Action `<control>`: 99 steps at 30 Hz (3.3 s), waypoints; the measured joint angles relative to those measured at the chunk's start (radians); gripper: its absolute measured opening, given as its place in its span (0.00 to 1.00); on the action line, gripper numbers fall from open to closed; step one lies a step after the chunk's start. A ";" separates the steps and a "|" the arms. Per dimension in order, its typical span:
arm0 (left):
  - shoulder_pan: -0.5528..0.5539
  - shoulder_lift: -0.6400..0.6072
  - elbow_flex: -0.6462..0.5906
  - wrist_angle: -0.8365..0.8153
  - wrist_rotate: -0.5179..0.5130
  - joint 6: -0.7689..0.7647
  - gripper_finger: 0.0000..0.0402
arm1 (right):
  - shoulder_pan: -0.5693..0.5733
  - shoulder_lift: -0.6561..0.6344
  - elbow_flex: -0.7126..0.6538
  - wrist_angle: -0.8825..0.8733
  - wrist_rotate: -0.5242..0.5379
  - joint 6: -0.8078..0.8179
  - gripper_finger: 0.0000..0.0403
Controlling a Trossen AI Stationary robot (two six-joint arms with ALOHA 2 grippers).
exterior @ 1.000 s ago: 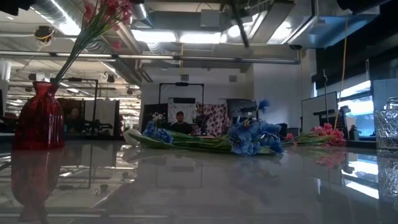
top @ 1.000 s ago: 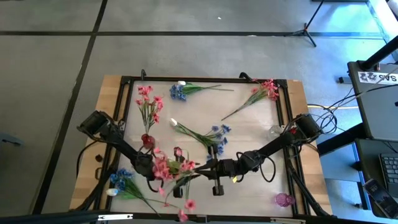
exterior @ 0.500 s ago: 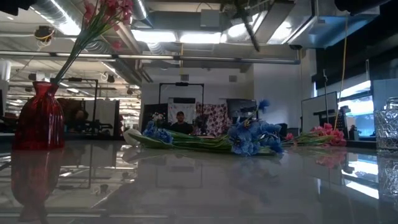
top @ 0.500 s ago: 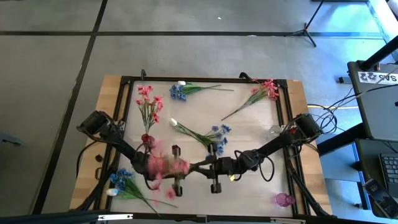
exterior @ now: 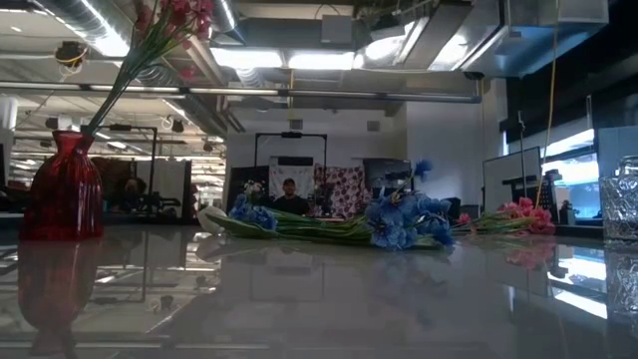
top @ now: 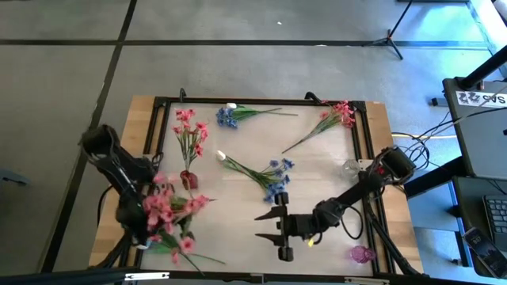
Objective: Sort flowers into vase by color
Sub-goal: Put the bottom pink flowers into the red vase
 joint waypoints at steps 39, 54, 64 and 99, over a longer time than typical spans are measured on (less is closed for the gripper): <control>0.354 -0.826 -0.245 -1.281 0.877 -0.807 0.01 | 0.025 0.000 -0.002 -0.055 0.080 -0.051 0.45; 0.261 -1.319 -0.160 -1.815 0.909 -0.789 0.01 | 0.080 -0.176 -0.002 -0.086 0.437 -0.450 0.45; 0.262 -1.307 -0.026 -2.057 0.838 -0.843 0.01 | -0.021 -0.269 -0.002 -0.249 0.448 -0.470 0.45; 0.262 -1.077 -0.028 -2.148 0.577 -1.425 0.15 | -0.180 -0.269 -0.002 -0.384 0.429 -0.467 0.45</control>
